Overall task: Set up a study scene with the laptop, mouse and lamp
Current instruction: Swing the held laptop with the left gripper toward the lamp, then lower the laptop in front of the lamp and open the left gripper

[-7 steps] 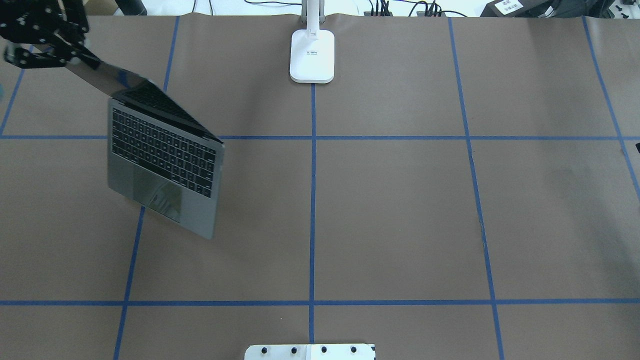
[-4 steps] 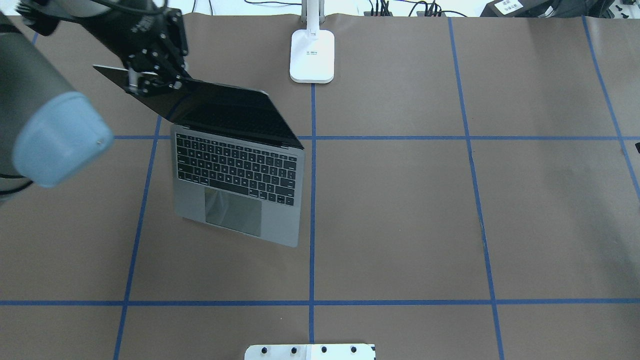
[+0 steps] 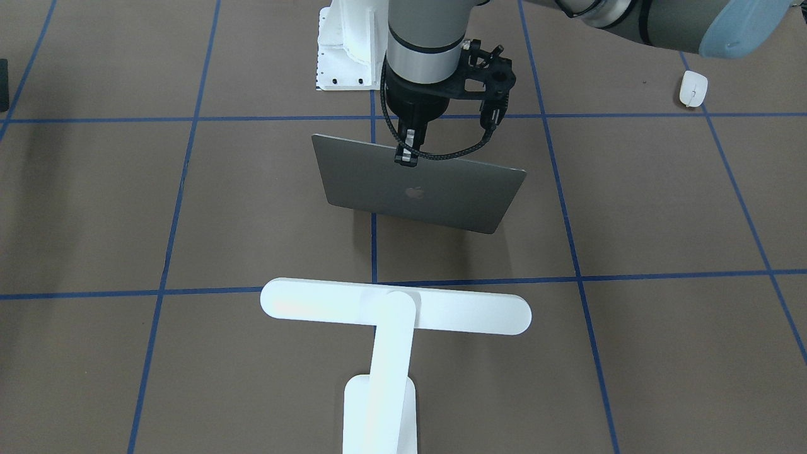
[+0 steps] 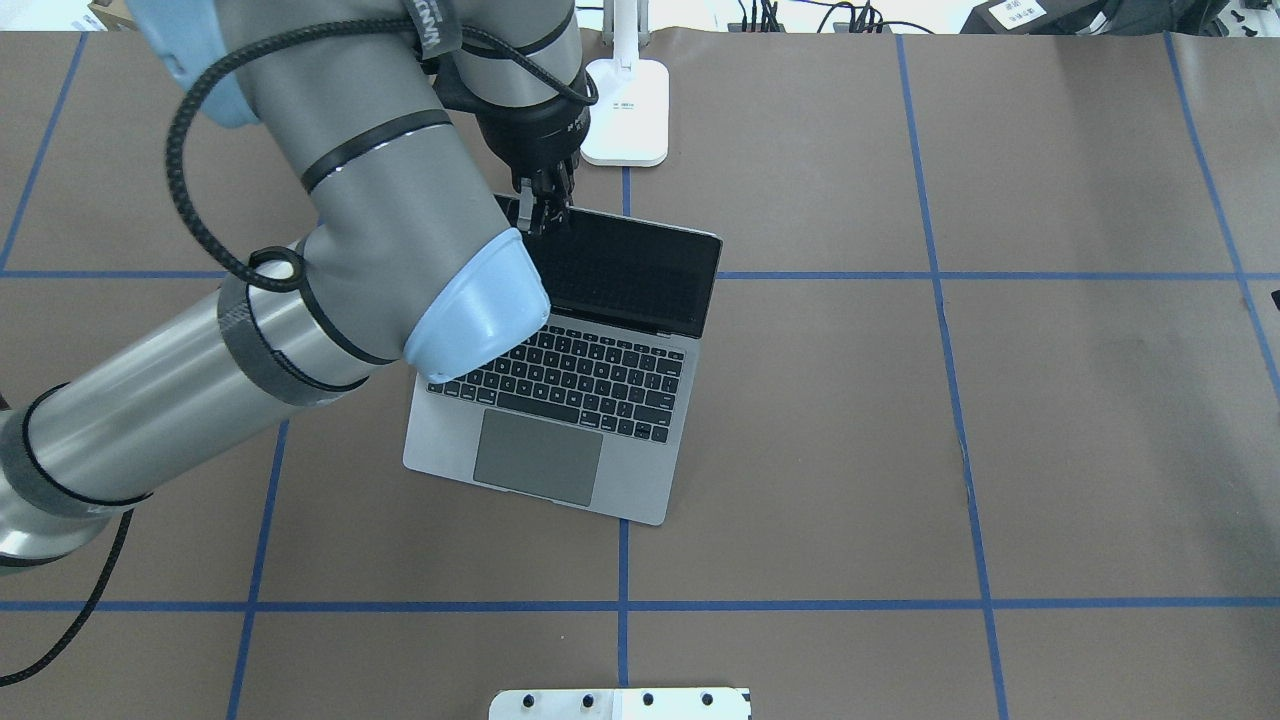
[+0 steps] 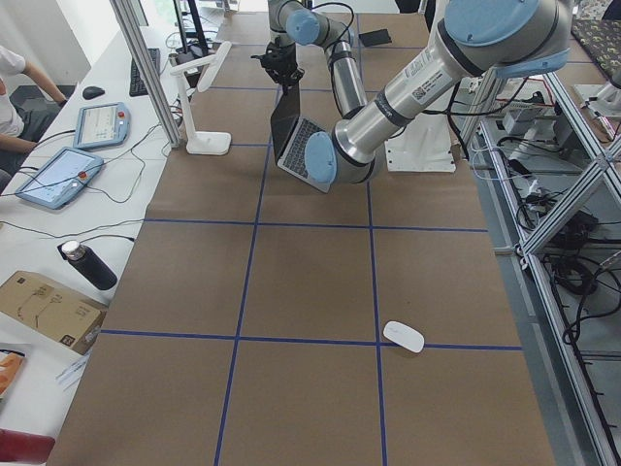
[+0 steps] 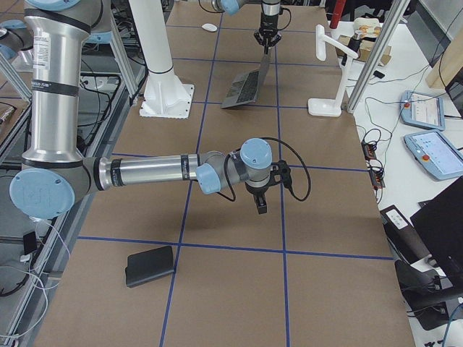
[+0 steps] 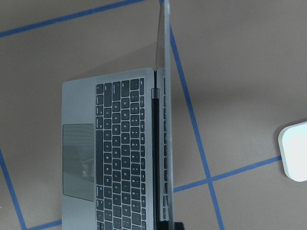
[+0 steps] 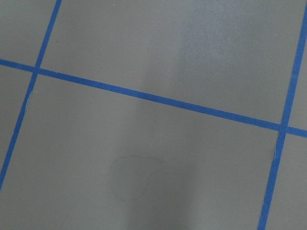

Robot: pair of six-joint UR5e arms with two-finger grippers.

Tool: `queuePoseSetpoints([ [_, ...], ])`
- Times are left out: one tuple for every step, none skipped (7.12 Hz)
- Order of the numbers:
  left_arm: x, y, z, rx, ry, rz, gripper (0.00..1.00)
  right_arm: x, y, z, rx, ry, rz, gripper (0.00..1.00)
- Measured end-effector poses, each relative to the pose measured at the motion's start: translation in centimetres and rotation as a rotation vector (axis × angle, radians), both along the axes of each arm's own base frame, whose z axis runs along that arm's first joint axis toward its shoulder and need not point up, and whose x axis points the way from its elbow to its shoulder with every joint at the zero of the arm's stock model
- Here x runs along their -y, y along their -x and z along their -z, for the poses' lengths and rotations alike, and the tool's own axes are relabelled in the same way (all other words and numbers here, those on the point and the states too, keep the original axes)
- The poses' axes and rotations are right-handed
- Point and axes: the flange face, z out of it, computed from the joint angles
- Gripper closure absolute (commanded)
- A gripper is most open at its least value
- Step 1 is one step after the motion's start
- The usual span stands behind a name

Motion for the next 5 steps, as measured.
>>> queuePoseSetpoints([
  [1.7,-2.4,0.2,0.001,-0.016,-0.001,1.0,0.0,0.0,-0.1,0.0,0.002,0.0,0.01],
  [3.7,-4.8,0.4,0.007,-0.034,0.006,1.0,0.0,0.0,-0.1,0.0,0.002,0.0,0.01],
  [5.2,-6.4,0.5,0.013,-0.041,0.012,1.0,0.0,0.0,-0.1,0.0,0.002,0.0,0.01],
  [6.4,-7.6,0.1,0.018,-0.046,0.023,1.0,0.0,-0.1,-0.1,0.0,0.002,-0.001,0.01],
  [7.5,-8.6,-0.7,0.023,-0.054,0.039,1.0,-0.1,-0.1,-0.1,-0.001,0.002,-0.002,0.01],
])
